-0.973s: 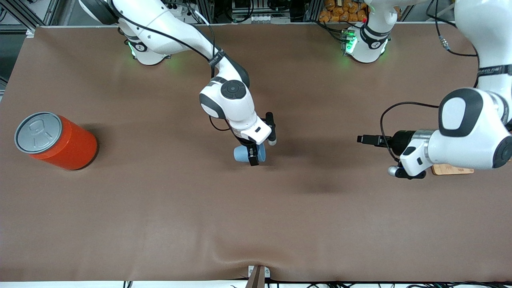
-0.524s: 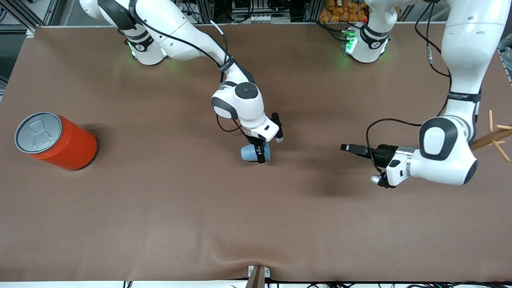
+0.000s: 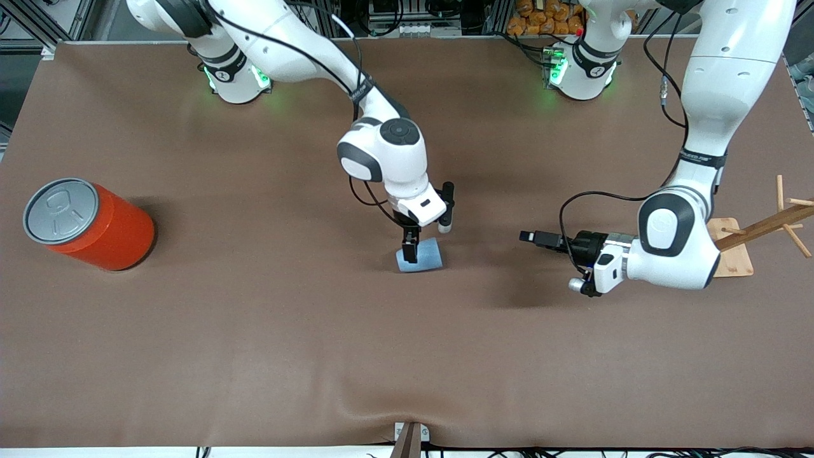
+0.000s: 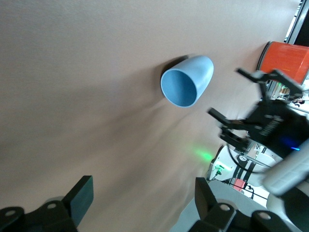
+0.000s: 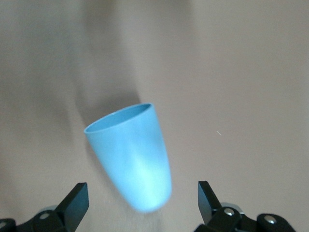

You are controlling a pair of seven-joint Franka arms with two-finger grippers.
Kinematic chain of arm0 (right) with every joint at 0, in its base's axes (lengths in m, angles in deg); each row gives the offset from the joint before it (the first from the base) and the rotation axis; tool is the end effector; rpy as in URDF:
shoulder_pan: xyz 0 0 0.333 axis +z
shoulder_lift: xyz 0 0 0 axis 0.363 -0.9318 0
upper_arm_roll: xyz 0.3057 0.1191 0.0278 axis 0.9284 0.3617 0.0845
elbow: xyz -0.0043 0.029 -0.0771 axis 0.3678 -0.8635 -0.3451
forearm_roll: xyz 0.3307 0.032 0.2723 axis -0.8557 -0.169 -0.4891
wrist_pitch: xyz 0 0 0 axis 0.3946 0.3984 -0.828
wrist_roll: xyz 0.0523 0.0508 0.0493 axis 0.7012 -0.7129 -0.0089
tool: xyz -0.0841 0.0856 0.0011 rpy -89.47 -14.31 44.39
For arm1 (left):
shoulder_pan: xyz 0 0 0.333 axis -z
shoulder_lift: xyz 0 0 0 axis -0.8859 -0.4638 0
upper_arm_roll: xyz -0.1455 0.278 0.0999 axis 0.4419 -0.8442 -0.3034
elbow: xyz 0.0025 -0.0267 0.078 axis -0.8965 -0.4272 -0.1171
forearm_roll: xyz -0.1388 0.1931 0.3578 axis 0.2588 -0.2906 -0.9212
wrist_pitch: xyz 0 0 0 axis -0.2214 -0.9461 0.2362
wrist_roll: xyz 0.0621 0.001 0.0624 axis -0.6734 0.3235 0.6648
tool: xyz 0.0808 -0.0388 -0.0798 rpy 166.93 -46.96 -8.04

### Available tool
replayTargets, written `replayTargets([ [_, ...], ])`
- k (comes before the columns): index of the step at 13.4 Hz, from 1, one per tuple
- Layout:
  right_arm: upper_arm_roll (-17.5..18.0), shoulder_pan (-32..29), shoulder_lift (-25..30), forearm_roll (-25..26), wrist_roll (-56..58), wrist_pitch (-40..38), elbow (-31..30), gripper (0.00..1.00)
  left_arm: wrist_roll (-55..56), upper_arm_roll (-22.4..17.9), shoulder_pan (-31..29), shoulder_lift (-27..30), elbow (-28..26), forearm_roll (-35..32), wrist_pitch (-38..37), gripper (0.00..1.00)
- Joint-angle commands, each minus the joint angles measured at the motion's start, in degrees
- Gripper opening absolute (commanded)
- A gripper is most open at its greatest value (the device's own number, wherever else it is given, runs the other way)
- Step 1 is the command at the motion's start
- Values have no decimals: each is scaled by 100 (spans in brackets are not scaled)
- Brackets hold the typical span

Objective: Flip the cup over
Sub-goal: 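Lower the cup onto the table and open the right gripper, then retract the right gripper while the left gripper reaches the cup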

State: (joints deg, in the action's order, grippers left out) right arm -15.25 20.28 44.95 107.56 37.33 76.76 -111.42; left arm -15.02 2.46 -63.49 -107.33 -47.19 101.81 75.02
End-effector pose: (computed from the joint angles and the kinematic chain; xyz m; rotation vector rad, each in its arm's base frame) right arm 0.5490 0.5550 0.2595 2.2874 1.8441 0.4191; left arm 0.6490 -0.1586 0.2182 2.2216 -0.1095 -0.4601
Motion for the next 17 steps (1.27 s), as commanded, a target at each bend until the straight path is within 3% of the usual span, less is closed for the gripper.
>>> replayTargets([
  [1, 17, 18, 625, 101, -1213, -724, -69, 100, -80, -2, 269, -7, -115, 343, 286, 79],
  [3, -1, -17, 1029, -318, -1882, -1338, -69, 100, -80, -2, 445, -78, -124, 511, 567, 74],
  [5, -62, -157, 1390, -1055, -2419, -1971, -69, 100, -106, -2, 595, -86, -106, 712, 857, 71],
  [7, -63, -586, 1672, -1532, -2903, -2621, -69, 100, -350, -2, 586, -279, 7, 836, 1121, 71],
  [11, -62, -1438, 1796, -1630, -2914, -4143, -60, 100, -677, -11, 946, -526, 52, 1705, 1516, 71],
  [15, -54, -2520, 2032, -1639, -2669, -4532, -130, 100, -677, -11, 1105, -623, -167, 2583, 1684, 71],
  [17, -62, -2889, 2400, -1639, -2440, -4523, -506, 100, -668, -11, 1236, -675, -246, 3005, 1798, 70],
])
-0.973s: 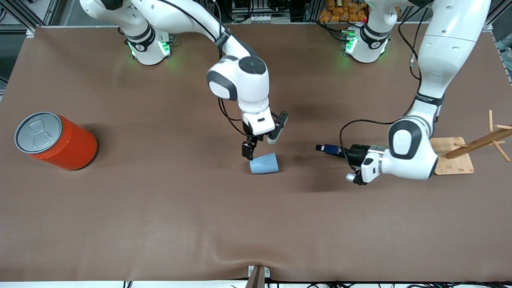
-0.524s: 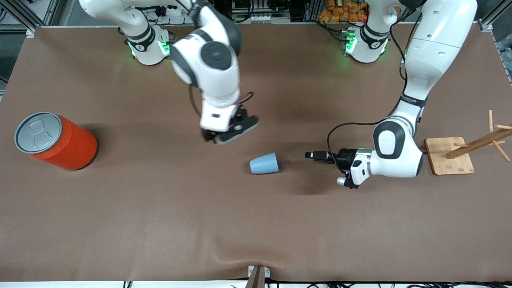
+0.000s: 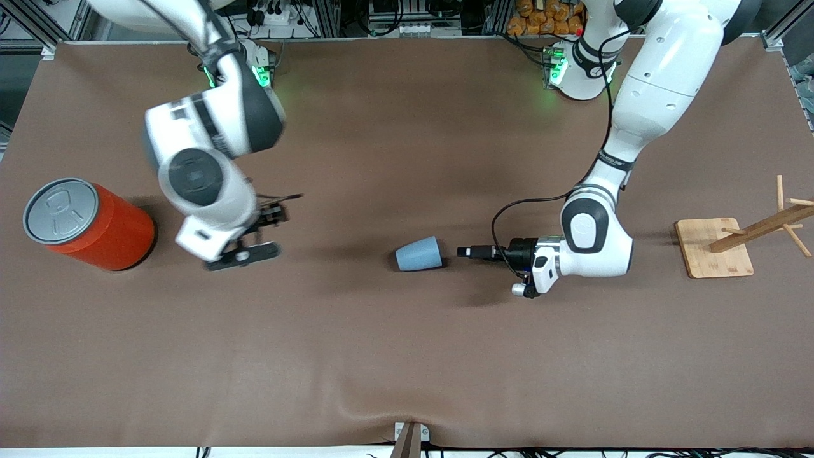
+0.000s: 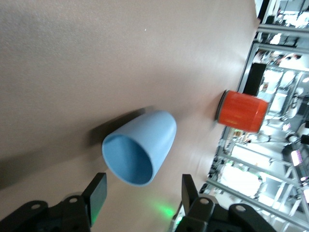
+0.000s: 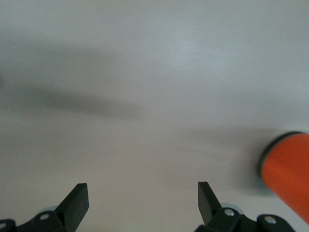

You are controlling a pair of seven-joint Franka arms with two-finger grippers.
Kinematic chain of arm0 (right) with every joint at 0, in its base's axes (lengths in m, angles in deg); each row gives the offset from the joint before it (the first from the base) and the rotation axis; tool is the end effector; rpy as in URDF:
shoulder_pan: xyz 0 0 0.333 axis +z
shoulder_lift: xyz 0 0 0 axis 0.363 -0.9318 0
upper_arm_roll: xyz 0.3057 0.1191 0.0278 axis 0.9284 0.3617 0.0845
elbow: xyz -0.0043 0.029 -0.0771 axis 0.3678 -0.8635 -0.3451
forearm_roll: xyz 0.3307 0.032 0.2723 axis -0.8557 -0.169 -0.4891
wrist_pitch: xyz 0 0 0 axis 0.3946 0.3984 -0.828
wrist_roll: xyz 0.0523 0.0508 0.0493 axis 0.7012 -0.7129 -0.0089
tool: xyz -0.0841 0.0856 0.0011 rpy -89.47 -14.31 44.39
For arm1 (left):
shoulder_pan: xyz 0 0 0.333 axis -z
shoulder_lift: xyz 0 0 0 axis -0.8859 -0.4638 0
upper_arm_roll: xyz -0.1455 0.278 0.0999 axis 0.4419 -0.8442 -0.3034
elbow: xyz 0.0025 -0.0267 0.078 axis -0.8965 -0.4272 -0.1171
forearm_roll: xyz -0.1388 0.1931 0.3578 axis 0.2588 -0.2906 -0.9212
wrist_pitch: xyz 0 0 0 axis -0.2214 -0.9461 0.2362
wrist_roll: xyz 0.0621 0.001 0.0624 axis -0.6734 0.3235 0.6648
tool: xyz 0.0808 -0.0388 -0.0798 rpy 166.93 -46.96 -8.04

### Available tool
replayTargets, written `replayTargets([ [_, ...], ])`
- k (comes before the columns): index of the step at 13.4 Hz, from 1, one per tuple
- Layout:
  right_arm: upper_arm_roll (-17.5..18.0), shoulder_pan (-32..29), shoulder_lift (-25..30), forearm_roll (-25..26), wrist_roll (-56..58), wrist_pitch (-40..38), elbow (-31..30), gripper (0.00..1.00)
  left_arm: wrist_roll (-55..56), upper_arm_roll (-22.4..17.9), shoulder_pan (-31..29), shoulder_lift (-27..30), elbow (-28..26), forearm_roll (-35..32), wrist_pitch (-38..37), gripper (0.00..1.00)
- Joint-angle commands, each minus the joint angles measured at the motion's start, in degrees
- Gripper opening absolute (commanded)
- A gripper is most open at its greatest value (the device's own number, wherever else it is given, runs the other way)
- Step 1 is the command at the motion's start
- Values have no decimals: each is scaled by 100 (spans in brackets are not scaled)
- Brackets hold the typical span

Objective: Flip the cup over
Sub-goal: 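Retract the right gripper while the left gripper reaches the cup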

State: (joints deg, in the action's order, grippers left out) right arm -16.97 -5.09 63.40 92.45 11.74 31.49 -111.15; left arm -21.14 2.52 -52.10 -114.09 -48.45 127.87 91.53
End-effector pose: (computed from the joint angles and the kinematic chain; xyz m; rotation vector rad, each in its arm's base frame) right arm 0.6513 0.2095 0.4301 2.9491 0.3264 -0.3031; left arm 0.6319 -0.2812 0.1472 2.0443 0.1239 -0.2825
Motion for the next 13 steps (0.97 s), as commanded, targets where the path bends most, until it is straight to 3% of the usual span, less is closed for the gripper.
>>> replayTargets([
  [1, 118, -545, 758, -128, 129, 56, -736, 100, -56, -17, 168, -17, -147, 663, 244, 70],
  [4, 118, -1028, 1285, -137, 461, 354, -1184, 100, -39, -17, 554, -123, -304, 1122, 735, 69],
  [6, 127, -1424, 1899, -163, 1137, 1186, -2025, 100, 49, -17, 643, -105, -489, 1359, 807, 68],
  [8, 101, -1679, 2462, -540, 1595, 1769, -2695, 100, 241, -17, 669, -105, -516, 1544, 816, 68],
  [11, 83, -2101, 2561, -542, 2936, 1727, -2488, 100, 427, -17, 932, -96, -481, 1895, 1008, 68],
  [13, 83, -2260, 2509, -524, 3425, 1125, -1832, 100, 427, -17, 1073, -96, -533, 1958, 1185, 68],
])
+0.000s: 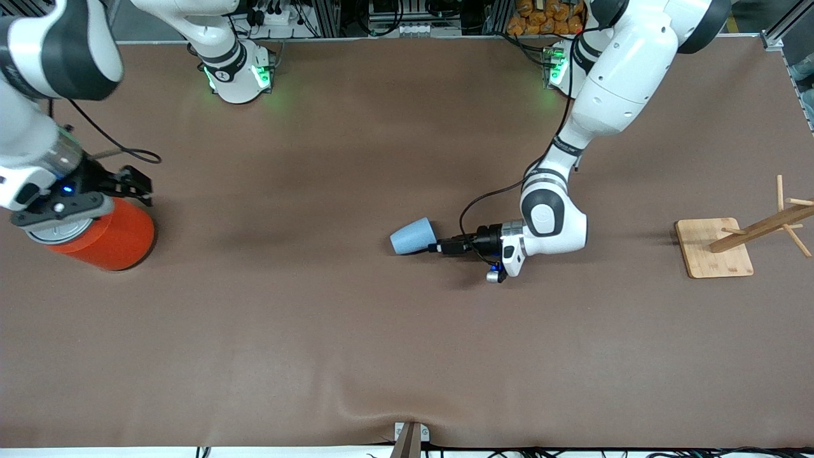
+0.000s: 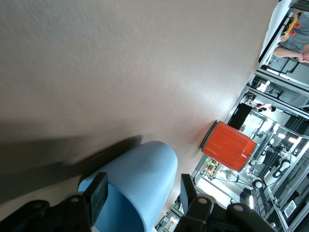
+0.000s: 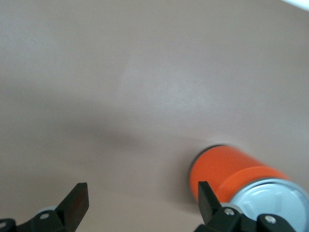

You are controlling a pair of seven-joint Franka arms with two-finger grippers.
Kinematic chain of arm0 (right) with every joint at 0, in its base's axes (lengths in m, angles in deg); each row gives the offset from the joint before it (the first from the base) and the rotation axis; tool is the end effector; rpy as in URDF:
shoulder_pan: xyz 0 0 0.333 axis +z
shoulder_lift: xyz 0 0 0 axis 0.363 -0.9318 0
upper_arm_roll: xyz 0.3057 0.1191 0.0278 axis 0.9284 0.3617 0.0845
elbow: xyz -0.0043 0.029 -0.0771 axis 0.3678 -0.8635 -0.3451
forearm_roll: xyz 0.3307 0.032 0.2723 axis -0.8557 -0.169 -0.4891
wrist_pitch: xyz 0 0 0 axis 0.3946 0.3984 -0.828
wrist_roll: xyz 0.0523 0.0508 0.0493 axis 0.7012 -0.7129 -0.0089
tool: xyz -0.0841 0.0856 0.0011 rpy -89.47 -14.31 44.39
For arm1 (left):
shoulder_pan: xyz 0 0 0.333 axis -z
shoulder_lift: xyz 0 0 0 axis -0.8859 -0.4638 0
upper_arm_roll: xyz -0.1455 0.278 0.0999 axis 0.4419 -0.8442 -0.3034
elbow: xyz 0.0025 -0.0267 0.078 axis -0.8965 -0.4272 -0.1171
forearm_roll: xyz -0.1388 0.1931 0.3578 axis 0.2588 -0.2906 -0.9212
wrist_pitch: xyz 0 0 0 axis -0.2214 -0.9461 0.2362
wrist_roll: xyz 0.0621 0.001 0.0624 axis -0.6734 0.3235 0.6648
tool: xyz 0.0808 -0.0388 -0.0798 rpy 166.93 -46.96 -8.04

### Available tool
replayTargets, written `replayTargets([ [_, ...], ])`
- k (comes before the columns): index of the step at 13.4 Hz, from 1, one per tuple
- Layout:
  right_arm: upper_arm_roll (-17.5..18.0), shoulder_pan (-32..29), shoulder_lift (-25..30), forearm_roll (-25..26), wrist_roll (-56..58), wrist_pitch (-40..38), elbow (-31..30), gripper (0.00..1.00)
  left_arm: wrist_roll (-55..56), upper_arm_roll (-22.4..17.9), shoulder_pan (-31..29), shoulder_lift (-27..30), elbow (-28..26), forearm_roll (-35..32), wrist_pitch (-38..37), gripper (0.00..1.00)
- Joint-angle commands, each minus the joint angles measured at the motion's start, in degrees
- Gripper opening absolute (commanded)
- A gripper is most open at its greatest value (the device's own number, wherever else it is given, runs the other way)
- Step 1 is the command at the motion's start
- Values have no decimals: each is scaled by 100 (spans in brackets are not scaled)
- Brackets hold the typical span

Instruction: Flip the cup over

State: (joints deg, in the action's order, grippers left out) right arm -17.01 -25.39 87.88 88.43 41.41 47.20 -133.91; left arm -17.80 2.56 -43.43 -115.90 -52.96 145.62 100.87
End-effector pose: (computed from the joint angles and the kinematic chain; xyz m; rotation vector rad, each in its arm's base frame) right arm 0.5913 -0.0134 0.5232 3.0136 0.5792 0.0843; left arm 0.5719 -0.3506 0.0976 1.9786 0.4515 -0.3432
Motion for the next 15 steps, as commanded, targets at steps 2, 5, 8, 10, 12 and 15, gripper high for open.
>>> replayTargets([
  [2, 105, -206, -122, -87, 74, -1736, 1419, 100, 250, -22, 207, 102, -179, 183, 251, 68],
  [5, 149, 66, -439, -218, -1234, -2725, 2292, 100, 1180, -22, 286, 242, -171, 183, 251, 68],
  [8, 123, 138, -387, -595, -1941, -2982, 2373, 100, 1482, -22, 392, 269, -101, 183, 295, 66],
  [10, 113, 6, -387, -658, -1906, -2974, 2373, 100, 1491, -22, 409, 242, -92, 183, 295, 55],
  [12, -158, 276, -151, -772, -1879, -2912, 2294, 100, 1482, -22, 409, 234, -92, 183, 295, 12],
  [15, -457, 392, -62, -703, -1818, -2815, 2276, 100, 1648, -39, 392, 225, -22, 166, 295, 0],
])
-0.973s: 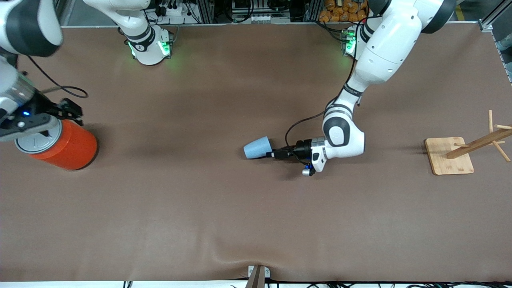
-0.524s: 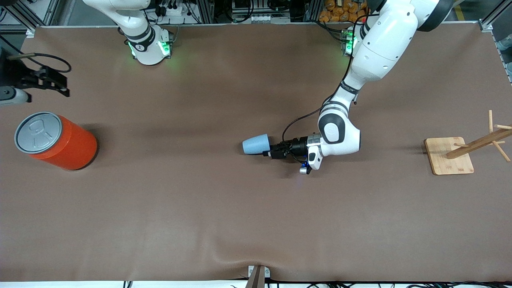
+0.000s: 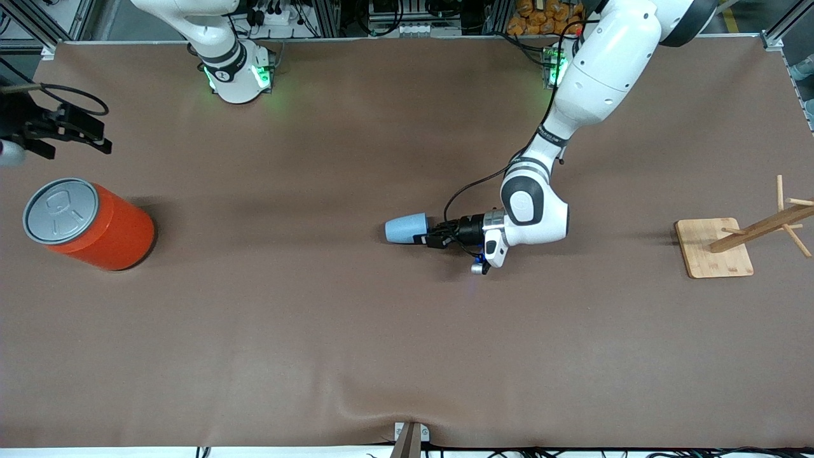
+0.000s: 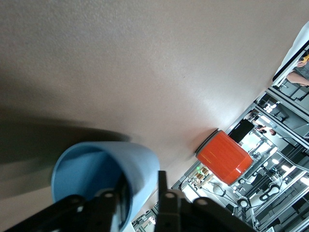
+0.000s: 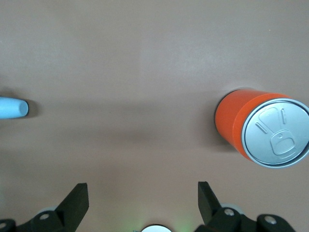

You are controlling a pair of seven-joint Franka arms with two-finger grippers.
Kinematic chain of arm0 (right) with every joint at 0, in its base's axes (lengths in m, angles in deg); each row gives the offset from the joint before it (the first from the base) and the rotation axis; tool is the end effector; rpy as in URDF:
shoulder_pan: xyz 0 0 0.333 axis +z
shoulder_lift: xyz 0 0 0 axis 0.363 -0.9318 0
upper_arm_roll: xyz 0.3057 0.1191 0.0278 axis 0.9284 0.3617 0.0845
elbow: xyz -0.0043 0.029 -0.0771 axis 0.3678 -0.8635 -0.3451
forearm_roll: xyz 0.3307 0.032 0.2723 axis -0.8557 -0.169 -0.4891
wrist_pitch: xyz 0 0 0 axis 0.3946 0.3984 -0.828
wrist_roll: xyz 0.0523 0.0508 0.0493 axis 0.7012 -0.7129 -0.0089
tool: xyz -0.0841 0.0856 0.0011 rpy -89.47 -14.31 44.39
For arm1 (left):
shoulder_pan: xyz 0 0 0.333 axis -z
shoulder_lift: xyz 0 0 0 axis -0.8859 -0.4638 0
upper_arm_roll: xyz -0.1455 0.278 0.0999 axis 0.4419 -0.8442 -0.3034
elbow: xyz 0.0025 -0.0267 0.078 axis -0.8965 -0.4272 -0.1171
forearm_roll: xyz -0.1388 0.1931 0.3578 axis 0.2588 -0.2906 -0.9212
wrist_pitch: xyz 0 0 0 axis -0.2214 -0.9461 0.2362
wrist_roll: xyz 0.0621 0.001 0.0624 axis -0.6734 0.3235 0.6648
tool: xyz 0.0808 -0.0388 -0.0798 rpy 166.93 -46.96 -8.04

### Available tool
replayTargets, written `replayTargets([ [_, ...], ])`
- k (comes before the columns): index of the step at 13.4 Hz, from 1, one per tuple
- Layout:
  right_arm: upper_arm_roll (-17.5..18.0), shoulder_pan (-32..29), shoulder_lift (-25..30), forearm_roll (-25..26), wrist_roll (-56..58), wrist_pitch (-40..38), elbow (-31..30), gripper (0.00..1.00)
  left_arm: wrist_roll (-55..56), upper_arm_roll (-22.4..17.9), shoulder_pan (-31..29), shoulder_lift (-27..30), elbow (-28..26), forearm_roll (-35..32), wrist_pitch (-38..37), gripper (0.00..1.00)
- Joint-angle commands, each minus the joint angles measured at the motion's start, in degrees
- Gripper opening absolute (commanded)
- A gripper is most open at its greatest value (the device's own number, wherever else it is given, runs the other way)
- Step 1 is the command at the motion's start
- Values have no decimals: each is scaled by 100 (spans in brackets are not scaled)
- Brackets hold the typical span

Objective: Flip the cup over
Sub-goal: 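Lift the cup and rotate it mouth up with the left gripper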

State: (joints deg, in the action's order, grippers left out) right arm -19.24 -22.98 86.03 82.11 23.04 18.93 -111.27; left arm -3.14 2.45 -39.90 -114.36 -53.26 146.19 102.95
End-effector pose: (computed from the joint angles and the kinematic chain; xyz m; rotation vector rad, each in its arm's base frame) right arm 0.5688 0.0001 0.6634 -3.0869 -0.0798 0.0940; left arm 0.5569 -0.3815 0.1116 1.9575 0.6647 -0.4899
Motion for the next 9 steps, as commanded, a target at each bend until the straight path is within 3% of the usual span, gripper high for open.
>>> replayTargets([
  [1, -252, 160, 167, -27, 18, 12, 4, 100, 261, -71, 56, 106, 17, 65, 96, 0],
  [4, -348, 213, 185, 18, 10, -23, -31, 100, 471, -150, -136, 693, -106, -468, 140, 0],
  [6, -436, 344, 167, 26, -43, -14, -5, 100, 1470, -186, -329, 1238, -63, -1757, 140, 0],
  [9, -428, 336, 158, 35, 9, 82, 30, 100, 2833, -195, -664, 1723, 113, -4252, 114, 0],
])
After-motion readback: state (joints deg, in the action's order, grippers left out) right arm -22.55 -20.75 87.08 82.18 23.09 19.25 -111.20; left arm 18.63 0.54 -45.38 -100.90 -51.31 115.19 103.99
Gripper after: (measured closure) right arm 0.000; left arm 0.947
